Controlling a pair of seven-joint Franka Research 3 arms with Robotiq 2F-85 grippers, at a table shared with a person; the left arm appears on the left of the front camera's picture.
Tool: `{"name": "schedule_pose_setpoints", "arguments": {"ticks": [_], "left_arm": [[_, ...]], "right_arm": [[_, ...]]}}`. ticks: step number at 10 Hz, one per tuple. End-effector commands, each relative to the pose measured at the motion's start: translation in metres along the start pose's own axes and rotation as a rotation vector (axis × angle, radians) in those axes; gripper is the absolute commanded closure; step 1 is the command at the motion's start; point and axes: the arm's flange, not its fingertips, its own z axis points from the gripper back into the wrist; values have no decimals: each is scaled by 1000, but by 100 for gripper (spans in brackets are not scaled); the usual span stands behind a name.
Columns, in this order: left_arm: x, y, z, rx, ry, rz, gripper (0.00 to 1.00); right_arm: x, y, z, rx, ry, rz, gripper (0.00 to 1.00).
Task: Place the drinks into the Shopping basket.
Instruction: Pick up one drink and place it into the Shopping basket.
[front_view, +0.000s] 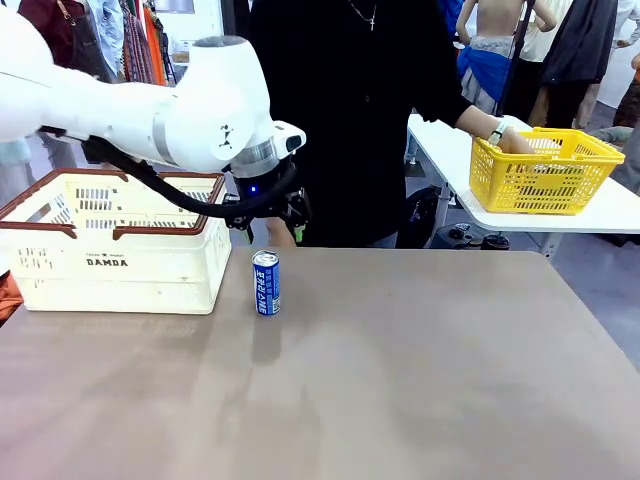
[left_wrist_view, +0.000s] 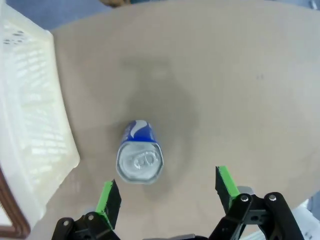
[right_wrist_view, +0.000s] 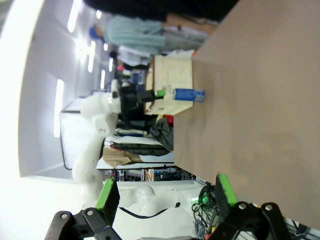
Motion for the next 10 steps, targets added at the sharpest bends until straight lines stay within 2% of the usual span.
{"name": "schedule_pose_setpoints", "arguments": {"ticks": [1,6,10], "left_arm": [[15,5,-17,52,8,31,0],[20,9,-64,92,136,27,0],[20,11,-68,112,141,25,0]], "right_arm": [[2,2,1,12,-4,25,0],[2,2,1,12,-4,25,0],[2,2,1,12,-4,25,0]]}}
